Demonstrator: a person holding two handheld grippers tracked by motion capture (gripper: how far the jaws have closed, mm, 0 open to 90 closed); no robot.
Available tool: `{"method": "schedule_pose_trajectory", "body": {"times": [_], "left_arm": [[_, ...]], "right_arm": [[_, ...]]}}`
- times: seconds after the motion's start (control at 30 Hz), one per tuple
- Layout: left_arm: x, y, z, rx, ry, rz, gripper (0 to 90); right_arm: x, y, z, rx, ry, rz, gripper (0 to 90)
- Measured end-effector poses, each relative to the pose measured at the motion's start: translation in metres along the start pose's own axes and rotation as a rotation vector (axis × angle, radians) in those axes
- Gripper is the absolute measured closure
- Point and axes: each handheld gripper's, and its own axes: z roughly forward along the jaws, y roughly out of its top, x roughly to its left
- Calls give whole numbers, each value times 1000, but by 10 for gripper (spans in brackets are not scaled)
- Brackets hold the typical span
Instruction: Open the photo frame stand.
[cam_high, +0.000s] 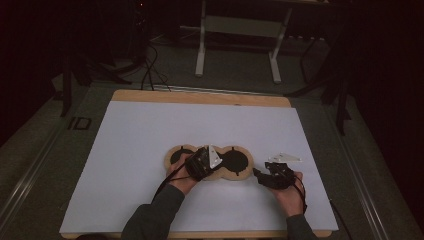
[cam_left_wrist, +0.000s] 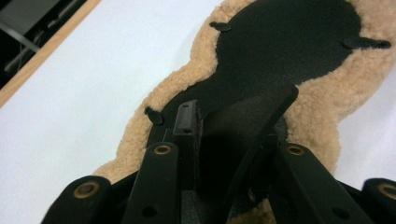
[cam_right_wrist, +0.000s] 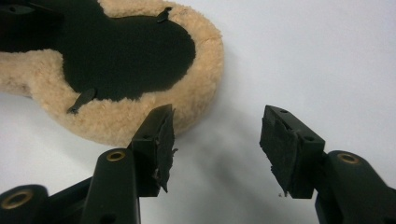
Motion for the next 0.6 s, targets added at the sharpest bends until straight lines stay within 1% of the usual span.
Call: {"method": "schedule_pose_trajectory", "body": {"times": [0.23, 0.33, 0.5, 0.6], "left_arm": [[1, -3, -1, -22, -10, -6, 721], [2, -3, -2, -27, -14, -14, 721], [5, -6, -5, -62, -18, -35, 724], [6, -8, -7, -73, -25, -43, 724]], "right_arm": [[0, 2, -3, -14, 26, 24, 434], [-1, 3, -5, -23, 51, 48, 431], [1, 6, -9, -43, 89, 78, 430], [1, 8, -10, -53, 105, 91, 429]]}}
